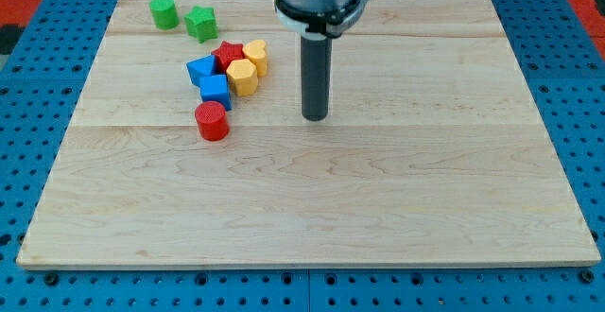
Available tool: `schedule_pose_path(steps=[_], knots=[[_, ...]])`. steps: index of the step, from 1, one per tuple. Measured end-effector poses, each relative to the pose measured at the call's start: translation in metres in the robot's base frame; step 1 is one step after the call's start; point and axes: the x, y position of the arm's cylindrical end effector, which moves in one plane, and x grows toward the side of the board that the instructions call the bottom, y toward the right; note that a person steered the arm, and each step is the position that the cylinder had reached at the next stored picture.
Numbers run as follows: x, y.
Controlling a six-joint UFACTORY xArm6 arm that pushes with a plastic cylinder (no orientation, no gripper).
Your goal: Place the red circle right to the blue cube
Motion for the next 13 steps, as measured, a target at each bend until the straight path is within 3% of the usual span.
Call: schedule_pose_path(steps=[1, 2, 4, 9, 10, 12, 13], knots=[[0.040, -0.017], [0.055, -0.087], [0.036, -0.172], [0.007, -0.039], [-0.021, -0.053], [-0.005, -0.020], [-0.016, -0.057]])
